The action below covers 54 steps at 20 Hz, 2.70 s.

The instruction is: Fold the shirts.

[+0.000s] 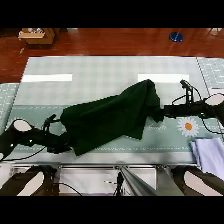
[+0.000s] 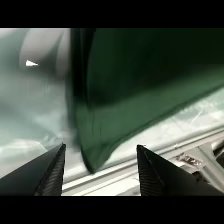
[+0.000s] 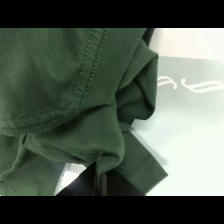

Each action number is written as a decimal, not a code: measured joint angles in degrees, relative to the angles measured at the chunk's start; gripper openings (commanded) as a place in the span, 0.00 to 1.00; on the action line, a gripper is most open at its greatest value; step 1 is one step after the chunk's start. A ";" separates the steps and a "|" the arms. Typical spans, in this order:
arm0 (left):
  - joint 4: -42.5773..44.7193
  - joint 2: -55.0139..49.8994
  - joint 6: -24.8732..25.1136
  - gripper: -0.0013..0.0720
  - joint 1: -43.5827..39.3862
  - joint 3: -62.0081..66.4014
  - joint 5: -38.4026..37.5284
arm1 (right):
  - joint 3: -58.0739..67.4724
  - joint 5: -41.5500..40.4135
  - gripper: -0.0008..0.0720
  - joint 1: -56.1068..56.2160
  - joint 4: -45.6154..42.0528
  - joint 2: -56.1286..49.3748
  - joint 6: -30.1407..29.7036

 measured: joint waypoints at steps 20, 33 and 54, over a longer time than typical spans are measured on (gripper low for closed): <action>-12.41 8.63 7.15 0.05 -3.43 33.97 1.86 | 21.51 7.69 0.05 -0.02 0.33 13.84 3.02; -13.40 20.68 -3.63 0.05 4.07 87.60 1.55 | 67.89 7.69 0.05 -0.02 -13.38 23.93 15.32; 5.62 19.76 -8.87 0.05 4.15 69.22 -22.27 | 68.91 28.63 0.05 5.68 -13.18 -1.01 19.30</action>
